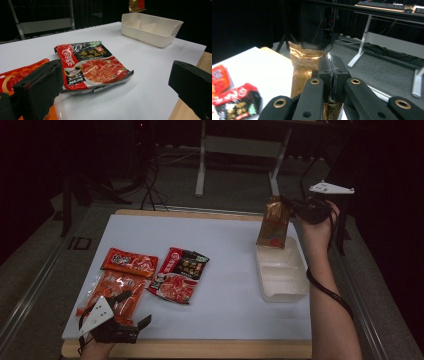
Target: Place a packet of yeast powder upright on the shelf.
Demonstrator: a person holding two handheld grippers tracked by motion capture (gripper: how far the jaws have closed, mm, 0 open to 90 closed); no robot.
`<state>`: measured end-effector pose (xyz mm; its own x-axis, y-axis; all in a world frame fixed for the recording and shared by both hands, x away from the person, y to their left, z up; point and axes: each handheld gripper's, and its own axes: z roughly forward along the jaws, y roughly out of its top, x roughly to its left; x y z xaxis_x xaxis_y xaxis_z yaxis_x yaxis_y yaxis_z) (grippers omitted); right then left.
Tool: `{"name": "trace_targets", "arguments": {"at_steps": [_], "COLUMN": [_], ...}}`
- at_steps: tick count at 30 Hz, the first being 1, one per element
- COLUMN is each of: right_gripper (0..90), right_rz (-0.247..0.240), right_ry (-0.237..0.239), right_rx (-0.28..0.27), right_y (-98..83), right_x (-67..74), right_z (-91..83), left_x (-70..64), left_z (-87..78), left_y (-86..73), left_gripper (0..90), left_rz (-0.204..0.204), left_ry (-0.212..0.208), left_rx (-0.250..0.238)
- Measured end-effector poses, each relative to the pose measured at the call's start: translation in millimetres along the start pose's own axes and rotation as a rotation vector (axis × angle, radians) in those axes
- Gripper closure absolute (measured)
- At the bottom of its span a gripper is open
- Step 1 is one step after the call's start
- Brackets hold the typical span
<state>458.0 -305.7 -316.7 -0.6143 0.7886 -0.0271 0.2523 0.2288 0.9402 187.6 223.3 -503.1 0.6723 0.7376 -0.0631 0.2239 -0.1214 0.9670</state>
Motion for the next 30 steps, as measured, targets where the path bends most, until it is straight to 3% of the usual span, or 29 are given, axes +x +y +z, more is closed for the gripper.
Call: {"name": "trace_targets", "arguments": {"at_steps": [6,9,15,23,30], "right_gripper": [87.8,87.9,87.9,87.9,87.9], "right_rz": [-0.046,-0.055,-0.041,-0.056,-0.026], "right_ry": [-0.007,-0.024,-0.038,-0.049,-0.003], "right_rx": [-0.021,-0.003,-0.023,-0.017,-0.003], "right_y": [-10.7,-16.8,-31.6,-40.5,-51.2], "right_x": [-17.2,-23.4,-32.8,-36.1,-32.1], "right_z": [5.4,9.0,13.3,21.5,29.5], "left_x": [0.0,0.6,0.4,0.3,0.6], "left_z": [0.6,0.2,1.1,1.2,0.3], "left_y": [-0.7,-0.9,-1.3,-1.3,-1.4], "left_gripper": [0.3,0.3,0.3,0.3,0.3], "left_rz": [-0.001,-0.003,-0.001,-0.001,-0.002], "left_ry": [0.003,0.005,0.007,0.01,0.009], "left_rx": [0.004,0.005,0.011,0.011,0.013]}}
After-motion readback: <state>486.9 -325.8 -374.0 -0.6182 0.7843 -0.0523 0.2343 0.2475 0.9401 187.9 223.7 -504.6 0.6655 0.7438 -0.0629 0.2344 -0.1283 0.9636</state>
